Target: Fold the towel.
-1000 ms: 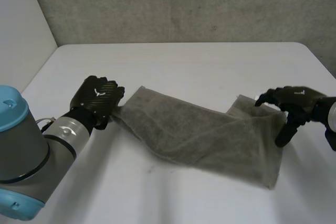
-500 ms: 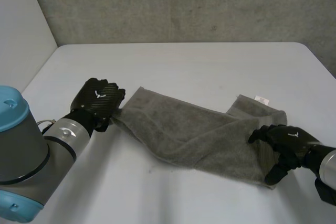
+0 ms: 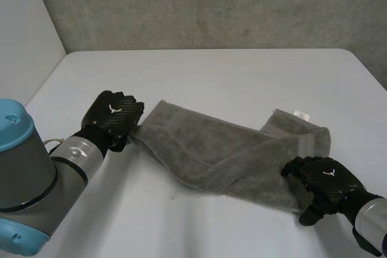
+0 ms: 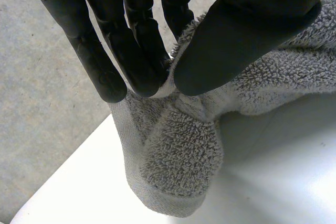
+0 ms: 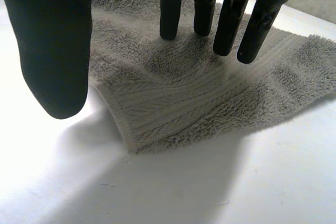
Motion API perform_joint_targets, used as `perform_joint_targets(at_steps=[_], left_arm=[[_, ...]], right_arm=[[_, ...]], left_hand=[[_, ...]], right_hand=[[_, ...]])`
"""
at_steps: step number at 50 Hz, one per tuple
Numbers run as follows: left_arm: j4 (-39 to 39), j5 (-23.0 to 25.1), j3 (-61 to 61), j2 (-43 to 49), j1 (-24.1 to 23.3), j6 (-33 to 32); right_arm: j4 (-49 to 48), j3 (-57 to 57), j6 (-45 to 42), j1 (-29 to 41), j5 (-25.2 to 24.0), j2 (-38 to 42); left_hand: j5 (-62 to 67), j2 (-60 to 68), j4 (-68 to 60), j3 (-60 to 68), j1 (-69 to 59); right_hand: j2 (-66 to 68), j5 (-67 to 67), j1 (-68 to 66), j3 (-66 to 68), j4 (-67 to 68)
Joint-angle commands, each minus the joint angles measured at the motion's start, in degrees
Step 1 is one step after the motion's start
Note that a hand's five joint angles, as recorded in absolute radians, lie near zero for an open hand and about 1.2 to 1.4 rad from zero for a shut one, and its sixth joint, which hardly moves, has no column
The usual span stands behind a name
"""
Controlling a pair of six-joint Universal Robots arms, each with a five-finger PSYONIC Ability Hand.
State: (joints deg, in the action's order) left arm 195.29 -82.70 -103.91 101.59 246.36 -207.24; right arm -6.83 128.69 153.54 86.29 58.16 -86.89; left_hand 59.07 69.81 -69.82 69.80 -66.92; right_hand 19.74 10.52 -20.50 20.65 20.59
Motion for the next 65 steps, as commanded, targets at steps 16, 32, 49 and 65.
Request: perform_joint_targets(at_steps=[16,32,49,65], left_arm=[[0.0,-0.18,-0.07,0.8,0.09,-0.01],[-7.03,-1.59,4.33,-10.27,-0.17,-0.01],[-24.61,-2.38,23.58,-17.56,1.93,-0.89],[-20.74,-1.94,28.23,10.3,5.45,-5.81]], right_arm=[[-6.44,-1.96,-2.28,-0.59,0.9,5.68],[4.98,-26.39,3.52,-1.21,2.39,-16.82],[29.41,-62.51,2.64,-2.35,2.31,-6.1],[27.13,-67.61,-9.66,12.86,16.63,23.61]], left_hand=[[10.93,10.19,-10.18,10.2,-13.08],[10.93,10.19,-10.18,10.2,-13.08],[10.93,10.19,-10.18,10.2,-13.08],[10.93,10.19,-10.18,10.2,-13.08]], right_hand=[[59.98,59.2,-59.22,59.07,59.14],[60.26,59.48,-59.5,59.35,59.41],[60.26,59.48,-59.5,59.35,59.41],[60.26,59.48,-59.5,59.35,59.41]])
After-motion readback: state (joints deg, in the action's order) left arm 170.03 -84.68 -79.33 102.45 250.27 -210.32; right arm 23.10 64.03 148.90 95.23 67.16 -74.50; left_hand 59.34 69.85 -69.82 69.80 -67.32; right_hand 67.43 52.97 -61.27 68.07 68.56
